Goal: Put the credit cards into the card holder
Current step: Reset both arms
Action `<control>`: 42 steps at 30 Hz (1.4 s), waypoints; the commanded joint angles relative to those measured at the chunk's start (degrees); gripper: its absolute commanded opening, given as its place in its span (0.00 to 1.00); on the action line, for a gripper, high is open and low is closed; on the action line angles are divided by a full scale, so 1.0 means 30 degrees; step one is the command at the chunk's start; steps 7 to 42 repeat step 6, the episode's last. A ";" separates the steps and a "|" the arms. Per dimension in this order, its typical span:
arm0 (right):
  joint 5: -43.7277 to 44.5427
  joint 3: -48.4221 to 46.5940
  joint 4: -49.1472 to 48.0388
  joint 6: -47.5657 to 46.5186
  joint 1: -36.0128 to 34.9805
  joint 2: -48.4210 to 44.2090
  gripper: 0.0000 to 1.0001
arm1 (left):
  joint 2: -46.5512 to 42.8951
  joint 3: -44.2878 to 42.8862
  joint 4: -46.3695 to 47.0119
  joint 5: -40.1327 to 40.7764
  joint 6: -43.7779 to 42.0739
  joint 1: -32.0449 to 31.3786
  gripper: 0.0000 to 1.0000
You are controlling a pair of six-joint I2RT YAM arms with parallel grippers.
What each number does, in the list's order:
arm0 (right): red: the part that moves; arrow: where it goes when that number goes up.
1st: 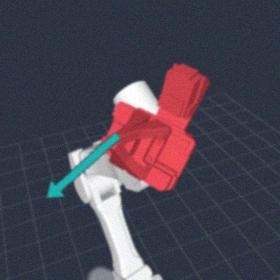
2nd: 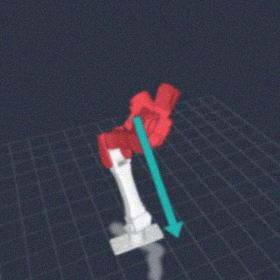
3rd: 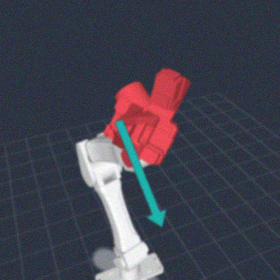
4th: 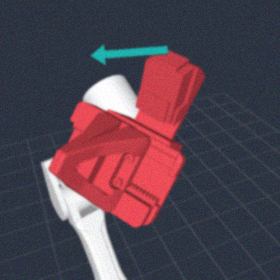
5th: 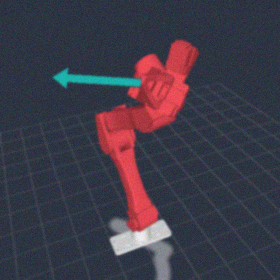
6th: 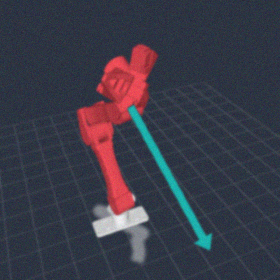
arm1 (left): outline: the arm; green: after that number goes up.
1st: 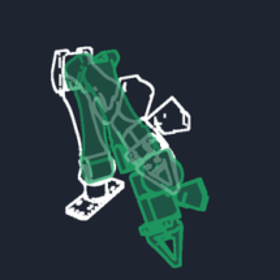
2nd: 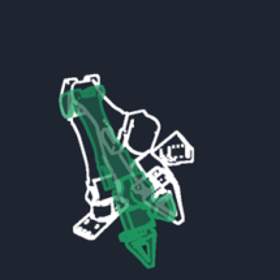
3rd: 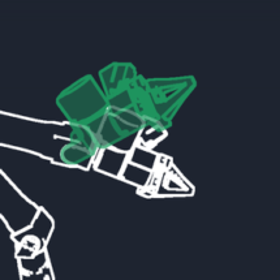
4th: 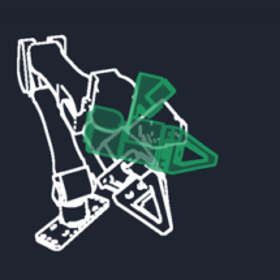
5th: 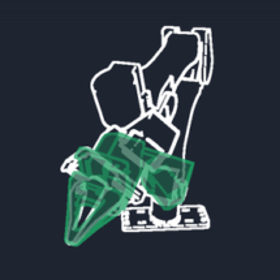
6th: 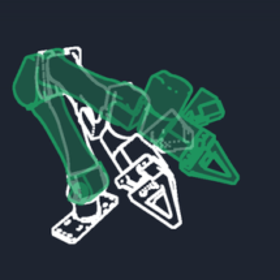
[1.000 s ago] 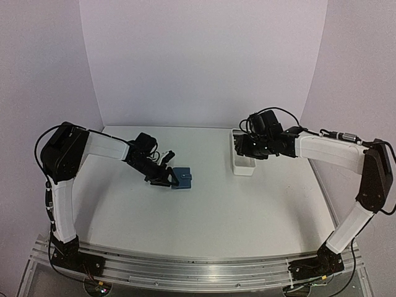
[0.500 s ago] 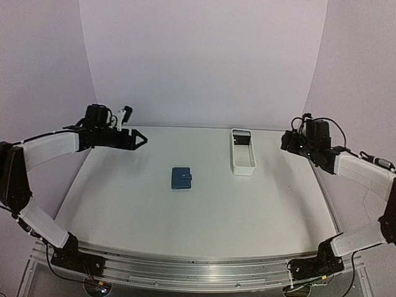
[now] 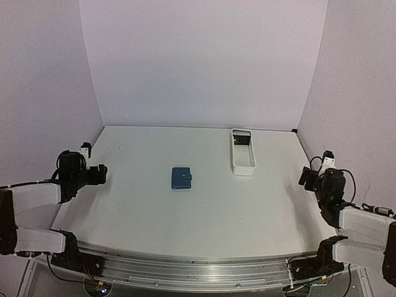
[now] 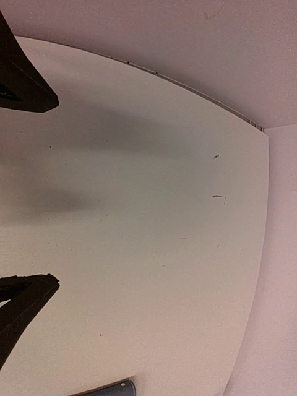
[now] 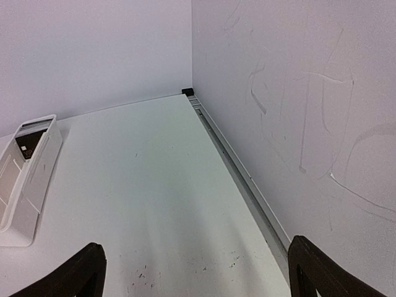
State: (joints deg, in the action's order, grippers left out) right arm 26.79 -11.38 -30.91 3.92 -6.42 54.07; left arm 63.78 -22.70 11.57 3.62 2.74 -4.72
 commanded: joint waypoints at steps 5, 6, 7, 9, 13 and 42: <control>-0.0484 0.0279 -0.2640 -0.0036 0.0041 0.0065 0.98 | -0.1173 0.1282 0.2261 -0.0461 0.0321 0.1272 0.89; -0.0580 0.0279 -0.2764 0.0054 0.0038 0.0257 0.98 | -0.1148 0.1426 0.2572 -0.0257 0.0339 0.1278 0.89; -0.0580 0.0279 -0.2764 0.0054 0.0038 0.0257 0.98 | -0.1148 0.1426 0.2572 -0.0257 0.0339 0.1278 0.89; -0.0580 0.0279 -0.2764 0.0054 0.0038 0.0257 0.98 | -0.1148 0.1426 0.2572 -0.0257 0.0339 0.1278 0.89; -0.0580 0.0279 -0.2764 0.0054 0.0038 0.0257 0.98 | -0.1148 0.1426 0.2572 -0.0257 0.0339 0.1278 0.89; -0.0580 0.0279 -0.2764 0.0054 0.0038 0.0257 0.98 | -0.1148 0.1426 0.2572 -0.0257 0.0339 0.1278 0.89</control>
